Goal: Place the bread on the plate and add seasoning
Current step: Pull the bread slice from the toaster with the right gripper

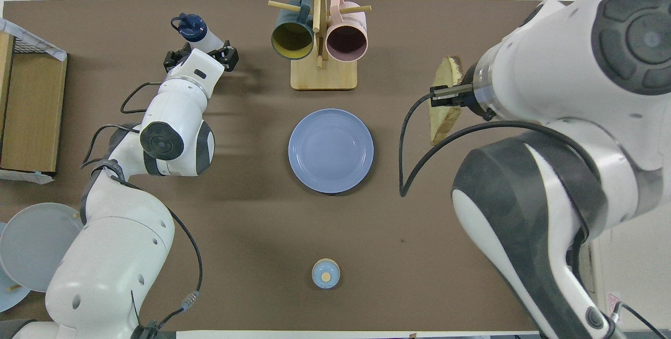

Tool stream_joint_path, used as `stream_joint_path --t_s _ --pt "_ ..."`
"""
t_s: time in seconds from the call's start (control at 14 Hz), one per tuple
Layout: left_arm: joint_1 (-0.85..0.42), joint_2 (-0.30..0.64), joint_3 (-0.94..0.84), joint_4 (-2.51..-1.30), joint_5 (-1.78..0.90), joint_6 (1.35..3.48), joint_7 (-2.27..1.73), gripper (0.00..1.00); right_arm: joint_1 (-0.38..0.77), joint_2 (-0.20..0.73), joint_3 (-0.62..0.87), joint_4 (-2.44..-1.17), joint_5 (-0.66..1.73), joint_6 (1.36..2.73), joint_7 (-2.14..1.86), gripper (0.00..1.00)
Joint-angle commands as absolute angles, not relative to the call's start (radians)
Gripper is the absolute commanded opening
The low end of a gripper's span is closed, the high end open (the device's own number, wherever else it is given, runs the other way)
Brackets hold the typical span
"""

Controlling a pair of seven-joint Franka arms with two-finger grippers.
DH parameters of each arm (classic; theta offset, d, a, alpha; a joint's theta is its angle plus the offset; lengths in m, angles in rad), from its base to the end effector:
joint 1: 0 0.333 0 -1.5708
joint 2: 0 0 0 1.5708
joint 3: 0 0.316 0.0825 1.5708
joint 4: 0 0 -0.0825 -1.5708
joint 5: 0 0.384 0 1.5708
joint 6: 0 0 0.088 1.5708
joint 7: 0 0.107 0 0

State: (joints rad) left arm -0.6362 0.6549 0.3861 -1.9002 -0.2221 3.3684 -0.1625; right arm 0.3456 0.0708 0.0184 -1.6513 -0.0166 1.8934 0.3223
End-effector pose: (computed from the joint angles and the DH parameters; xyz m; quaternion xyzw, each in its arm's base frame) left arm 0.6543 -0.1806 0.2800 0.9039 -0.0125 0.4271 0.0207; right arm 0.5628 0.2127 0.5756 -0.9960 -0.0226 -0.0831 0.0218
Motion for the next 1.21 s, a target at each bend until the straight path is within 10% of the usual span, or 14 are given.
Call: stream_joint_path --t_s 0.0,0.14,0.29,0.36,1.14 --pt "-0.638 0.676 0.400 -1.868 -0.225 3.349 -0.167 1.00 0.415 -0.011 0.018 -1.831 0.035 2.032 0.475 0.00" --pt "-0.638 0.676 0.400 -1.867 -0.227 3.333 -0.167 0.85 0.497 0.008 0.018 -1.877 0.035 2.130 0.581 0.00" --pt "-0.637 0.676 0.400 -1.859 -0.224 3.315 -0.164 0.14 0.541 0.041 0.018 -1.911 0.035 2.254 0.662 0.00" --pt "-0.635 0.676 0.400 -1.858 -0.225 3.312 -0.167 0.00 0.566 0.063 0.018 -1.917 0.035 2.307 0.679 0.00" --pt "-0.583 0.661 0.397 -1.835 -0.142 3.309 -0.103 0.00 0.626 0.143 0.018 -2.068 0.037 2.655 0.695 0.00"
